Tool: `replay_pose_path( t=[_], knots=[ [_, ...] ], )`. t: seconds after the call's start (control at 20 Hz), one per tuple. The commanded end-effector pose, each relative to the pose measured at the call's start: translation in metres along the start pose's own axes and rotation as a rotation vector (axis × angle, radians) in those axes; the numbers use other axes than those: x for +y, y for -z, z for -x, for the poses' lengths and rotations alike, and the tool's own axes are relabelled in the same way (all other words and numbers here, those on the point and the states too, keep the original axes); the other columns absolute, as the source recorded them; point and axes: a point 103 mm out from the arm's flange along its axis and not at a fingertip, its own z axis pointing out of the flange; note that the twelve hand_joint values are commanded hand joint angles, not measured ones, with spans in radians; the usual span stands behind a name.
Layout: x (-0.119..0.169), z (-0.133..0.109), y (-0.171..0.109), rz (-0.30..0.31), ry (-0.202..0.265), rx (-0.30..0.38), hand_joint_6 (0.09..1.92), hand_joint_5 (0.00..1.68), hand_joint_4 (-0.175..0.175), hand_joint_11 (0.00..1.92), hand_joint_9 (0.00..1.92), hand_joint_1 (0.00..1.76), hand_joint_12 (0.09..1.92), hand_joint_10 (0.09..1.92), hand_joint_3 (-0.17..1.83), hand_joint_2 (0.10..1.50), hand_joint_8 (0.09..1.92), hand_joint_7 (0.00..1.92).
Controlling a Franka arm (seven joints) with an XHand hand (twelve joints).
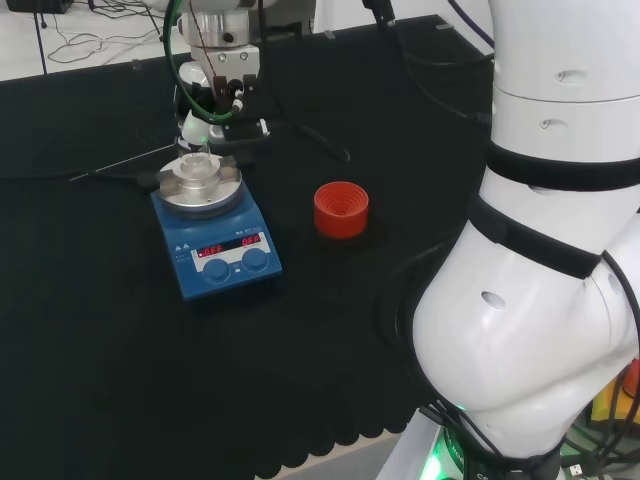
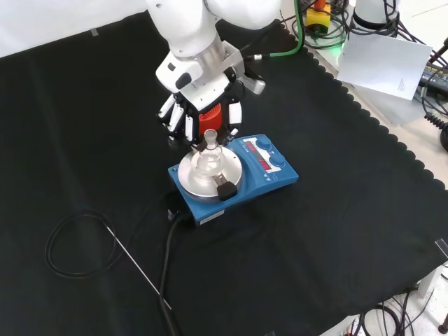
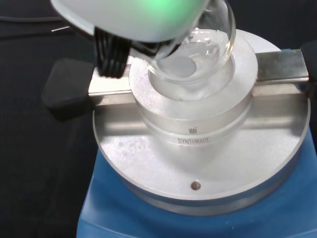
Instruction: Place the round-bottom flask on the heater.
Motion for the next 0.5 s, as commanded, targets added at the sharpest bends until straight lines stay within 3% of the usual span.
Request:
replay_pose_path(
  t=[0.05, 0.5],
  knots=[
    [0.0021, -0.0014, -0.001, -0.001, 0.004, -0.003, 0.92, 1.19, 0.174, 0.33, 0.73, 1.12, 1.35, 0.57, 0.86, 0.59, 0.67, 0.48],
    [0.0102, -0.0011, -0.007, -0.018, -0.005, -0.017, 0.91, 1.19, 0.175, 0.33, 0.73, 1.12, 1.35, 0.57, 0.86, 0.59, 0.68, 0.48]
  ],
)
